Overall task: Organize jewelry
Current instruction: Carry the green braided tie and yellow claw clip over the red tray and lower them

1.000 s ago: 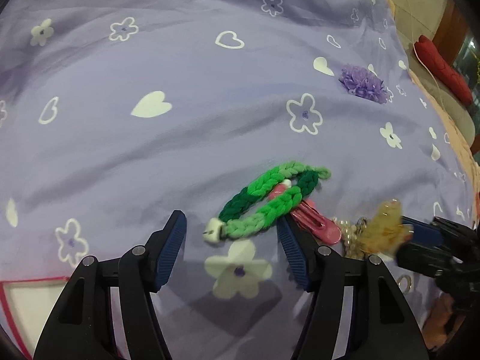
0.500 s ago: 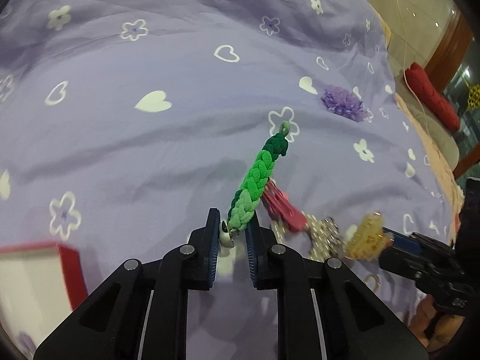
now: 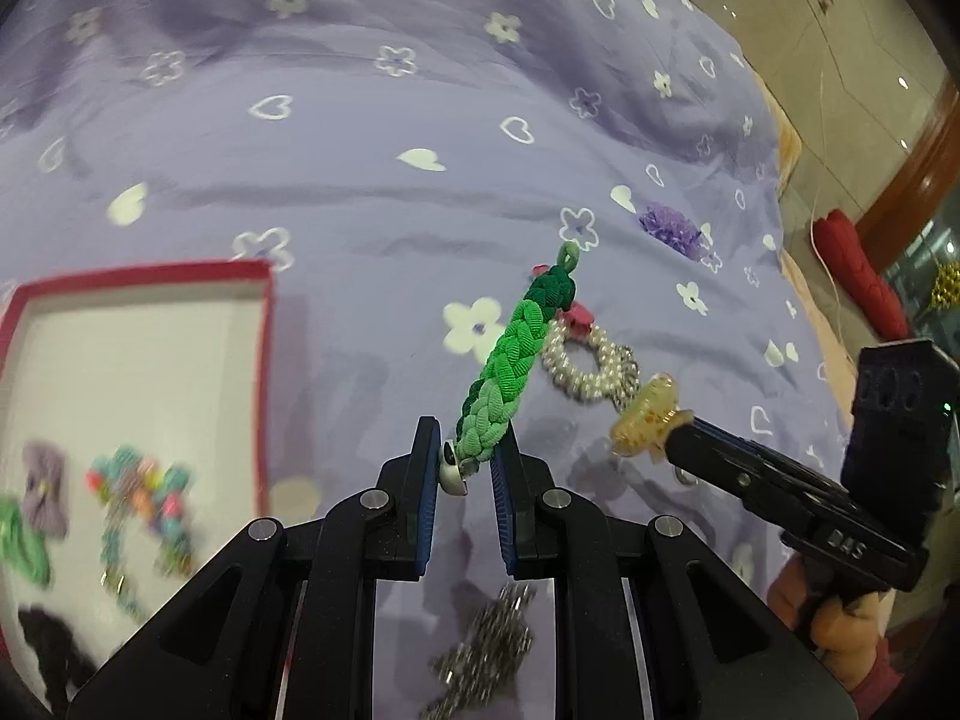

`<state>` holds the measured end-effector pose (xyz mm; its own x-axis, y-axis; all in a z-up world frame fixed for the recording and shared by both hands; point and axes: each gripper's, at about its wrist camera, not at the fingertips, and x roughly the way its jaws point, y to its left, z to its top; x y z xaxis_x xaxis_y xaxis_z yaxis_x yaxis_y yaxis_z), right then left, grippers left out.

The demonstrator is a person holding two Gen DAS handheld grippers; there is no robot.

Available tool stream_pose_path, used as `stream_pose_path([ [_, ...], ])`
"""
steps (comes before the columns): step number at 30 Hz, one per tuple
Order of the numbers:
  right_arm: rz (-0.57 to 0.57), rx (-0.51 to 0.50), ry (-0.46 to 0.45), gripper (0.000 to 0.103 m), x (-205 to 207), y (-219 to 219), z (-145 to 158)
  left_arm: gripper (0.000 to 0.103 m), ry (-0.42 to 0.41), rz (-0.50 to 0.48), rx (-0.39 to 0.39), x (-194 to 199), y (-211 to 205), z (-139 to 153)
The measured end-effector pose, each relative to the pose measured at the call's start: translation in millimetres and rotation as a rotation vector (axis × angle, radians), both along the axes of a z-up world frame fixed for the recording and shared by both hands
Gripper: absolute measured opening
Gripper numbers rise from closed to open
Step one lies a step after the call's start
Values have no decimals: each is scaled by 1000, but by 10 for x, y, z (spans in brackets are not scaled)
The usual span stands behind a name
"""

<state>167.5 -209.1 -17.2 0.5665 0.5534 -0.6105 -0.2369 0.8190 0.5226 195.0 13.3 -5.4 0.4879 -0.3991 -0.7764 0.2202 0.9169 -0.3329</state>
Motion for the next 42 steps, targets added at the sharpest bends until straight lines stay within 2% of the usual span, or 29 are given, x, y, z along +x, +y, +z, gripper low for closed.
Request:
stream_pose_path([
  [9, 81, -12, -6, 33, -109, 391, 2, 15, -18, 90, 11, -409, 381, 33],
  [18, 167, -19, -18, 33, -194, 836, 41, 15, -29, 166, 28, -640, 782, 62],
  [34, 288, -31, -31, 33, -137, 1578, 125, 15, -28, 335, 56, -727, 1625, 48],
  [42, 353, -67, -25, 33, -41, 1972, 83, 15, -2, 396, 108, -635, 1929, -62],
])
